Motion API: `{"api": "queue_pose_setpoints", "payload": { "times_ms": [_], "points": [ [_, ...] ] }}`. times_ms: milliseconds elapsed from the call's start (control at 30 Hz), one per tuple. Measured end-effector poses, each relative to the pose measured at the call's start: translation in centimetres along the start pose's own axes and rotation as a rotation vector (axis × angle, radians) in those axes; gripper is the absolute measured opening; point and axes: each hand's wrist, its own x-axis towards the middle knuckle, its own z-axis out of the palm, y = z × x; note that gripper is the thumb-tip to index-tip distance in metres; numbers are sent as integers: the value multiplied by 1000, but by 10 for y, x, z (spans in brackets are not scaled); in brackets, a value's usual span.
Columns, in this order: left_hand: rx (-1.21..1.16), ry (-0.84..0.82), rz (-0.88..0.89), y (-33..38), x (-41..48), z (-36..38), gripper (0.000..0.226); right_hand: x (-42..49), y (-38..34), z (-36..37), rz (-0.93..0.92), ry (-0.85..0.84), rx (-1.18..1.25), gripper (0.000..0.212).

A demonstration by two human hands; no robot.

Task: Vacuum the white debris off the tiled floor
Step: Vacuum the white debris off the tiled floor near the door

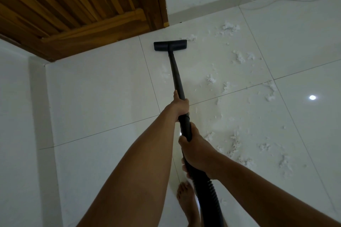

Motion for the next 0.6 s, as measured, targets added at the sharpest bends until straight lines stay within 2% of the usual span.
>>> {"api": "queue_pose_setpoints", "payload": {
  "times_ms": [333, 600],
  "points": [
    [11, 15, -14, 5, -9, -4, 70, -3, -5, 1, -1, -13, 0, 48],
    [-19, -6, -51, -19, -48, 21, 71, -43, 25, 2, -13, 8, -61, 49]
  ]
}}
